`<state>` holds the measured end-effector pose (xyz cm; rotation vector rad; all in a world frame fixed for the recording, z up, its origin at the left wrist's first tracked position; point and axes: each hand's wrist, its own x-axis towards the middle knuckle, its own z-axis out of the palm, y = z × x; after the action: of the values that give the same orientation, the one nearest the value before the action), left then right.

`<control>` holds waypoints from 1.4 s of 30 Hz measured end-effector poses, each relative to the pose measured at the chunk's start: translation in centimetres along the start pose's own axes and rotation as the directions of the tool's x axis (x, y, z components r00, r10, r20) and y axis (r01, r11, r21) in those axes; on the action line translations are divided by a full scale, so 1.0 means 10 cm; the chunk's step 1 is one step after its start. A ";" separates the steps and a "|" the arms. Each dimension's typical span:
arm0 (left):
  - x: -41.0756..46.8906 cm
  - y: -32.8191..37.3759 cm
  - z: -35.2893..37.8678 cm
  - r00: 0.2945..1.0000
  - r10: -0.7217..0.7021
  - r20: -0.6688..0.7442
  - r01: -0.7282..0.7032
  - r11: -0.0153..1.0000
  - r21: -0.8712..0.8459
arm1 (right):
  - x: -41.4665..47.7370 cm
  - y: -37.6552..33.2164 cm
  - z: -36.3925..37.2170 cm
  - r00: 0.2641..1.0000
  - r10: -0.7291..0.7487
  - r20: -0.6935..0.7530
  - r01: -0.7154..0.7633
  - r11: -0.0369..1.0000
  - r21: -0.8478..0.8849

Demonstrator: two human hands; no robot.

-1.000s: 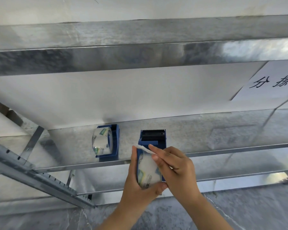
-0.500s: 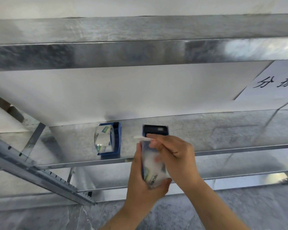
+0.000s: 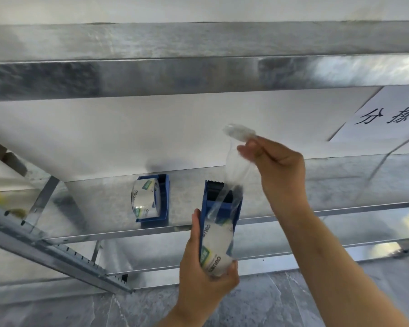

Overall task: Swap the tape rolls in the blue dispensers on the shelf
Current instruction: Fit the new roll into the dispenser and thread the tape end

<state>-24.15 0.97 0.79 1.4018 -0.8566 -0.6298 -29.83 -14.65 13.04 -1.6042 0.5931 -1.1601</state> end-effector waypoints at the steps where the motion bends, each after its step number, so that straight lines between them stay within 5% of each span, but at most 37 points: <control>1: -0.02 0.01 -0.01 1.000 0.006 0.013 -0.006 1.000 0.012 | 0.05 -0.02 -0.03 0.999 0.021 -0.038 -0.020 0.999 0.027; 5: -0.05 0.08 -0.03 0.999 0.040 0.034 -0.042 0.998 0.044 | 0.28 -0.04 -0.13 0.982 0.123 -0.146 -0.117 0.992 0.048; 15: -0.03 0.07 -0.07 0.999 0.015 -0.035 -0.015 1.000 0.009 | 0.28 -0.06 -0.23 0.933 0.350 -0.080 -0.338 0.931 0.140; 30: -0.01 0.05 -0.11 0.997 0.035 -0.068 -0.033 0.999 0.031 | 0.26 -0.10 -0.19 0.922 0.380 -0.073 -0.366 0.918 0.154; 42: 0.15 0.13 -0.20 0.983 0.028 -0.180 -0.033 0.999 -0.026 | 0.15 0.07 -0.39 0.870 0.459 -0.180 -0.467 0.884 -0.007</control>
<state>-21.85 1.01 2.40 1.3940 -0.7215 -0.4826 -32.55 -17.89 13.02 -1.3049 1.0654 -0.9267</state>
